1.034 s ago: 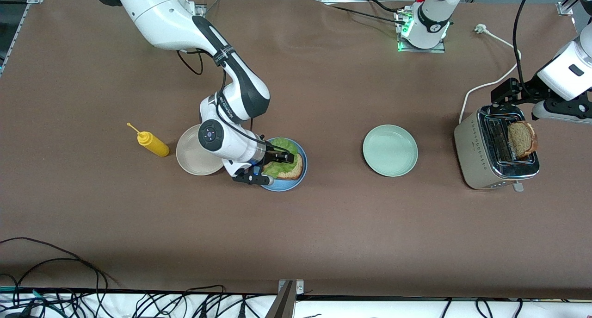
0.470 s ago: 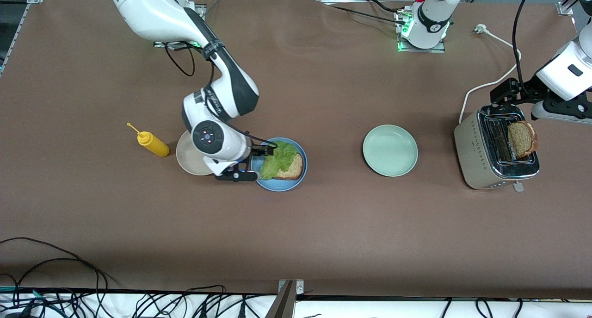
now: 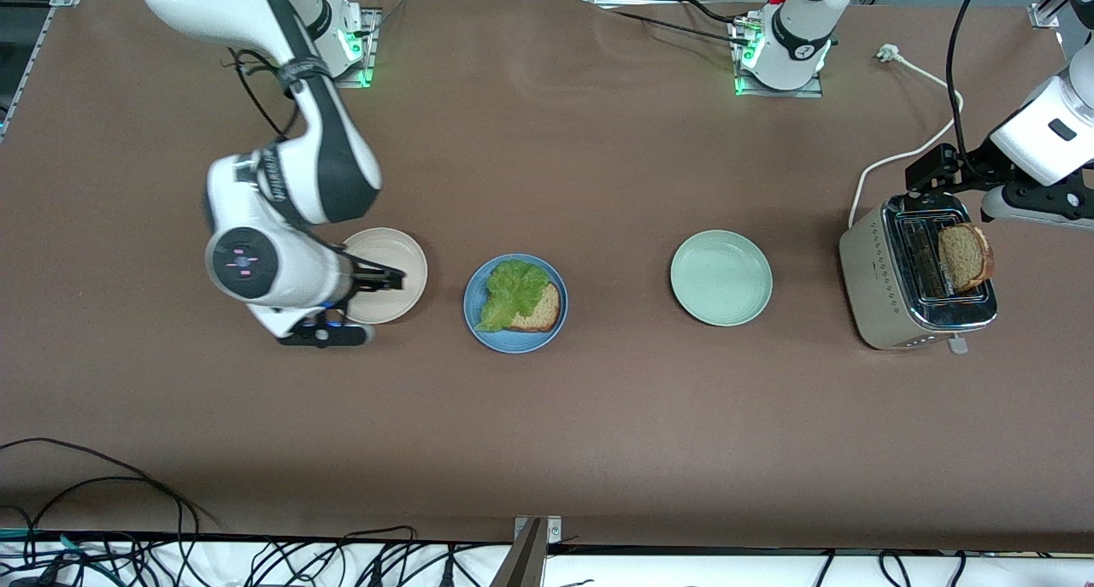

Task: Make sandwich in blue plate with both arms
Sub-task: 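Move the right gripper back toward the yellow mustard bottle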

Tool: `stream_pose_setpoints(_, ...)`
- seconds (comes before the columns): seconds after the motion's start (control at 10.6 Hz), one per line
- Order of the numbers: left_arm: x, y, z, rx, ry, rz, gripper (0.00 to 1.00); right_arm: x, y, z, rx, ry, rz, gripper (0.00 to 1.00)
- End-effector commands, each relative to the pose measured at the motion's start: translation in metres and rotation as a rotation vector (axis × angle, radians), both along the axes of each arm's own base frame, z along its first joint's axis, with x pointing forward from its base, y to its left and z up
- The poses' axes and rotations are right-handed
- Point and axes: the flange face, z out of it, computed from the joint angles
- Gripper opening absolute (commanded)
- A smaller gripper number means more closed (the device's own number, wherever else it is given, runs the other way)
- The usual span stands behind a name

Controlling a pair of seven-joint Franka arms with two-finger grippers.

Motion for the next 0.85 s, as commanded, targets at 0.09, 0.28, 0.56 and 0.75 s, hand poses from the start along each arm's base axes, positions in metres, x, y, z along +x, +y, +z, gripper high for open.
stream_pose_setpoints(0.09,-0.005,-0.001,0.004,-0.007,-0.015,-0.020,1.00,-0.003,-0.100,0.052,-0.007,0.069,0.189,1.00)
stream_pose_setpoints(0.28,-0.005,-0.002,0.004,-0.007,-0.014,-0.022,1.00,-0.004,-0.156,0.057,0.009,0.086,0.308,1.00)
stream_pose_setpoints(0.56,-0.006,-0.002,0.005,-0.007,-0.015,-0.020,1.00,-0.025,-0.234,0.061,0.109,0.080,0.408,1.00)
stream_pose_setpoints(0.75,-0.006,-0.002,0.004,-0.007,-0.014,-0.020,1.00,-0.042,-0.302,0.048,0.172,0.039,0.506,1.00)
